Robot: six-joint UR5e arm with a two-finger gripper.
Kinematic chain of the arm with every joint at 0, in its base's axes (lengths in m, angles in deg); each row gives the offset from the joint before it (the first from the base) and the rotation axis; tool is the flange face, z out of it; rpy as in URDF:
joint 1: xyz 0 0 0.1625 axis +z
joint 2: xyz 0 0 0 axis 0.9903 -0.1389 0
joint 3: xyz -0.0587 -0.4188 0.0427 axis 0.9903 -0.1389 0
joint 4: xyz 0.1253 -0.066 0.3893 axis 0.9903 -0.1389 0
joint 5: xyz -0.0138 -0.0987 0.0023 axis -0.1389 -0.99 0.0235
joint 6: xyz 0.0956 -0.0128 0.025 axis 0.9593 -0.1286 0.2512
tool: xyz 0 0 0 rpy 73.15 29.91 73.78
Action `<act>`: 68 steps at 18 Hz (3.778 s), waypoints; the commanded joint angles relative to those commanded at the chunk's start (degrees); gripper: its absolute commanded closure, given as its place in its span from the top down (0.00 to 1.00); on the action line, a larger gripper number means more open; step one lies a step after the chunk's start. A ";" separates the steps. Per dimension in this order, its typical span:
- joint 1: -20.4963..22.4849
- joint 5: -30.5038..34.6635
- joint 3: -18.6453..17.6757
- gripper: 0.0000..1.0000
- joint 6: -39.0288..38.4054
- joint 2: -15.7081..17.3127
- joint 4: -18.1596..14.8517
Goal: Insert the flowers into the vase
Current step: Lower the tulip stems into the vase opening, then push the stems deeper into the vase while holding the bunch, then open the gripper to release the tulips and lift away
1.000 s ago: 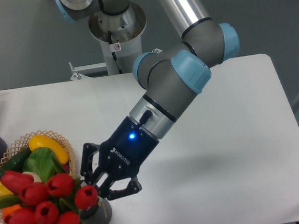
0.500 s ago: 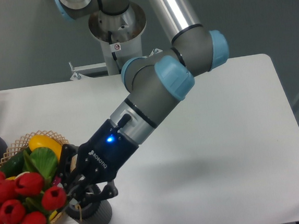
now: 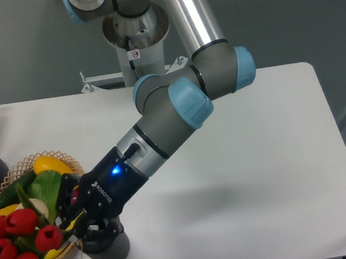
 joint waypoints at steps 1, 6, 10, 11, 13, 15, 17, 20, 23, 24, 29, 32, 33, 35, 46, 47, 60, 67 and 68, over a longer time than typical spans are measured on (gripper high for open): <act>0.00 0.00 -0.17 0.16 0.17 -0.09 0.09; 0.00 0.00 -2.19 0.16 0.79 -0.35 2.01; 0.00 0.00 -3.43 0.16 1.32 -0.70 3.25; 0.00 0.17 -3.95 0.16 2.01 -0.88 3.25; 0.00 0.09 -5.44 0.16 4.82 -0.88 3.25; 0.26 0.09 -6.85 0.17 5.53 -0.62 3.34; 0.26 0.09 -8.25 0.17 7.28 -0.44 3.34; 0.44 0.17 -10.89 0.18 11.33 -0.44 3.34; 0.62 0.17 -12.92 0.19 13.71 -0.27 3.34; 0.70 0.09 -13.27 0.19 14.23 -0.27 3.34; 1.05 0.18 -14.06 0.23 15.55 -0.27 3.34; 1.14 0.35 -14.33 0.28 15.91 -0.44 3.34; 1.23 0.35 -14.59 0.30 15.91 -0.44 3.34; 1.23 0.53 -14.94 0.31 16.69 -0.44 3.34; 1.85 0.44 -17.40 0.37 18.81 0.09 3.34; 1.85 0.44 -17.40 0.38 18.89 0.17 3.34; 5.09 -0.17 -22.24 0.72 21.27 3.69 3.34; 10.45 -1.67 -23.64 1.00 21.36 7.99 3.16; 11.42 -1.58 -23.82 1.00 21.27 8.69 3.08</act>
